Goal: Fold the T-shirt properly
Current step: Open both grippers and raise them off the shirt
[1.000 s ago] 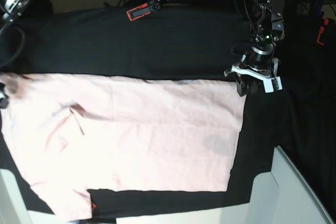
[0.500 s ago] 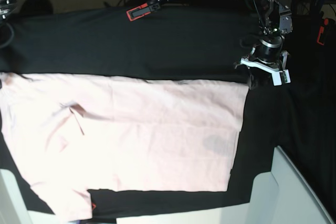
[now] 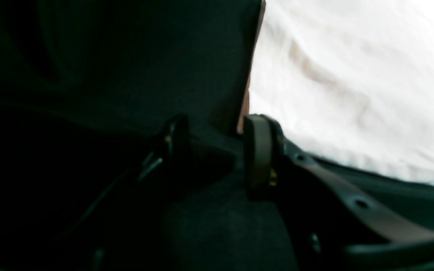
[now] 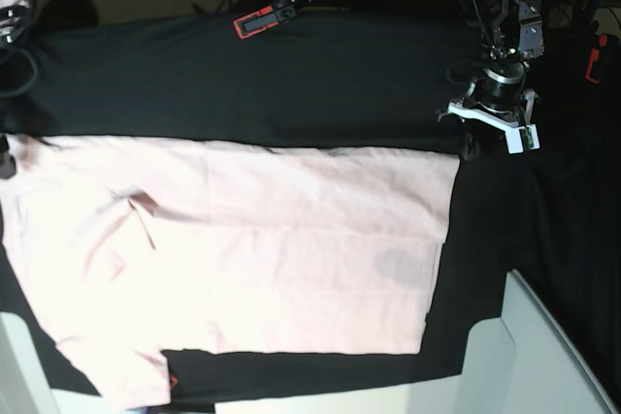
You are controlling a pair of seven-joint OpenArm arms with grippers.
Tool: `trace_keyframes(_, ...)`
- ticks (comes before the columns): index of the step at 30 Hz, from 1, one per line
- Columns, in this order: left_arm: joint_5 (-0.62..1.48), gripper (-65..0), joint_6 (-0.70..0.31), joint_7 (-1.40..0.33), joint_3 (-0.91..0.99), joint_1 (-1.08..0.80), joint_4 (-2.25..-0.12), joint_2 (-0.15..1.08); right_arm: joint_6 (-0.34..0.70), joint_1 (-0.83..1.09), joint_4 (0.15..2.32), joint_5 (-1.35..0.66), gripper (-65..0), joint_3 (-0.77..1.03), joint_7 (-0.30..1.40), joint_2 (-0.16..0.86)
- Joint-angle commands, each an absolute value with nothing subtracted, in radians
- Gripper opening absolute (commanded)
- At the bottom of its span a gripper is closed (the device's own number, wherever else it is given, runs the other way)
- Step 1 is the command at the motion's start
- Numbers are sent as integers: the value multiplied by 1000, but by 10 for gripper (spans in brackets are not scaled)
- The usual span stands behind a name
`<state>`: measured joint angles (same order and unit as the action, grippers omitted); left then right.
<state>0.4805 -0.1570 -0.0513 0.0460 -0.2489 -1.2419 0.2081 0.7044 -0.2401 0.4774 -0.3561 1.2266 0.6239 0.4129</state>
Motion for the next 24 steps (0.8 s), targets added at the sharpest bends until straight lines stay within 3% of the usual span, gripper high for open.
trace_keyframes(1, 489, -411, -160, -24, 50, -243, -1260, 220, 698, -251, 467, -341, 0, 1222, 630, 433)
trace_keyframes(12, 495, -411, -160, -27, 51, -243, -1262, 216, 698, -275, 443, -337, 0, 1219, 621, 430)
trace_keyframes(20, 495, -410, -160, -28, 45, -237, -1262, 211, 698, -285, 441, -338, -200, 1176, 621, 424)
trace_keyframes(24, 495, -410, -160, -28, 42, -237, -1262, 211, 698, -291, 440, -340, -345, 1148, 621, 423)
